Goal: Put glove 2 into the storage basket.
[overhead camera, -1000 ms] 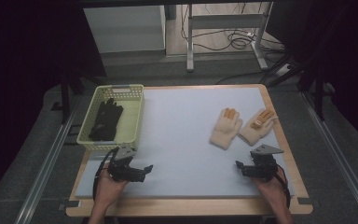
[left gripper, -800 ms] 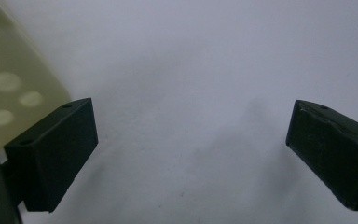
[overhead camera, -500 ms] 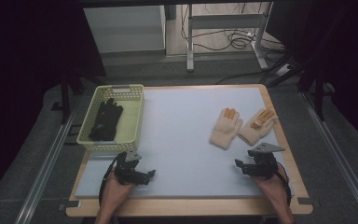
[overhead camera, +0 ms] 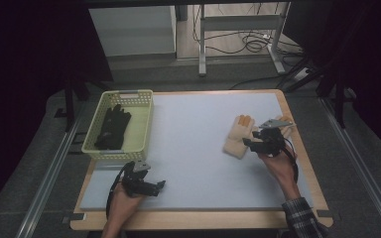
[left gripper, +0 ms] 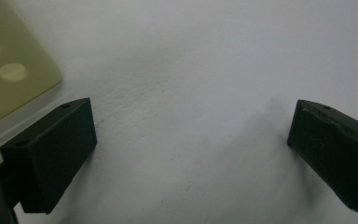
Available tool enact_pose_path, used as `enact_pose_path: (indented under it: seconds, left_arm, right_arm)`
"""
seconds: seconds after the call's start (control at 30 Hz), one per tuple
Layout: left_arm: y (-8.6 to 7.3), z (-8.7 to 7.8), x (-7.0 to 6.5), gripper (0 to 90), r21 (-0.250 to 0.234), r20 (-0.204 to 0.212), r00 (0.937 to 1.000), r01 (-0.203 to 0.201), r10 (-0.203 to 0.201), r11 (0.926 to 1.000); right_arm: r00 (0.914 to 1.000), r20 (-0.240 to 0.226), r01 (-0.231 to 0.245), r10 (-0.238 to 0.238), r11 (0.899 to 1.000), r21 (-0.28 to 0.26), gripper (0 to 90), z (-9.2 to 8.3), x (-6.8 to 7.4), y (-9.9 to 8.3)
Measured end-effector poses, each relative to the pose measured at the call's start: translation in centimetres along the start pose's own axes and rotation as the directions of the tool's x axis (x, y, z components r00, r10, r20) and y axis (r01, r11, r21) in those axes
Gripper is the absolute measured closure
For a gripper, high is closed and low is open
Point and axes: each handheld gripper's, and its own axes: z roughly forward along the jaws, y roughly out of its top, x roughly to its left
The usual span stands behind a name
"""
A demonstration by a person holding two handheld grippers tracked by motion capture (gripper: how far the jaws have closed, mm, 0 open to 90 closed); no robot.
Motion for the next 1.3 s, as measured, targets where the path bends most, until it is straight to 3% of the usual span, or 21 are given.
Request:
enact_pose_path:
  seconds: [0.17, 0.27, 0.33, 0.37, 0.43, 0.53, 0.67, 0.77, 0.9, 1.03, 1.13, 1.3]
  left_arm:
    - [0.0, 0.0, 0.0, 1.4, -0.001, 0.000, 1.0000, 0.000, 0.000, 1.0000]
    - [0.0, 0.0, 0.0, 1.4, -0.001, 0.000, 1.0000, 0.000, 0.000, 1.0000]
    - [0.0, 0.0, 0.0, 1.4, -0.001, -0.001, 1.0000, -0.001, 0.001, 1.0000]
    - [0.0, 0.0, 0.0, 1.4, -0.002, -0.001, 1.0000, -0.001, 0.001, 1.0000]
    - [0.0, 0.0, 0.0, 1.4, -0.002, -0.001, 1.0000, -0.001, 0.001, 1.0000]
    - [0.0, 0.0, 0.0, 1.4, -0.001, 0.000, 1.0000, -0.002, 0.002, 1.0000]
    - [0.0, 0.0, 0.0, 1.4, -0.001, 0.000, 1.0000, -0.002, 0.002, 1.0000]
    - [0.0, 0.0, 0.0, 1.5, -0.001, 0.000, 1.0000, 0.000, 0.000, 1.0000]
    - [0.0, 0.0, 0.0, 1.5, -0.001, -0.001, 1.0000, -0.001, 0.001, 1.0000]
    - [0.0, 0.0, 0.0, 1.5, -0.001, -0.001, 1.0000, -0.001, 0.001, 1.0000]
    - [0.0, 0.0, 0.0, 1.5, -0.001, -0.002, 1.0000, -0.001, 0.001, 1.0000]
    - [0.0, 0.0, 0.0, 1.5, -0.001, -0.002, 1.0000, -0.002, 0.002, 1.0000]
  right_arm:
    - [0.9995, 0.002, -0.031, 0.031, 0.998, 0.048, 21.2, 4.4, -0.8, 1.0]
    - [0.9989, 0.006, -0.047, 0.046, 0.996, 0.071, 17.4, 6.5, -1.0, 1.2]
    - [0.9995, 0.026, -0.022, 0.020, 0.993, 0.114, 17.6, 7.7, -0.9, 1.1]
    - [0.9994, 0.033, -0.014, 0.010, 0.992, 0.128, 19.3, 8.2, -0.9, 1.0]
    - [0.9990, 0.018, -0.043, 0.041, 0.993, 0.107, 32.0, 8.4, -0.9, 0.7]
    - [0.9997, 0.017, -0.021, 0.019, 0.993, 0.114, 48.1, 7.9, -0.4, 0.7]
    - [0.9999, 0.013, 0.002, -0.003, 0.991, 0.134, 53.7, 7.3, 0.2, 0.9]
    - [0.9998, -0.007, 0.019, -0.018, 0.993, 0.119, 53.7, 6.5, 0.8, 1.3]
    - [0.9965, -0.076, 0.038, -0.033, 0.996, 0.075, 53.2, 4.1, 3.1, 1.9]
    - [0.9862, -0.155, 0.067, -0.058, 0.996, 0.056, 52.0, 2.3, 6.1, 2.0]
    - [0.9686, -0.234, 0.098, -0.083, 0.994, 0.053, 50.9, 1.5, 8.9, 1.5]
    - [0.9457, -0.312, 0.120, -0.091, 0.990, 0.075, 44.9, 1.9, 12.5, -0.2]
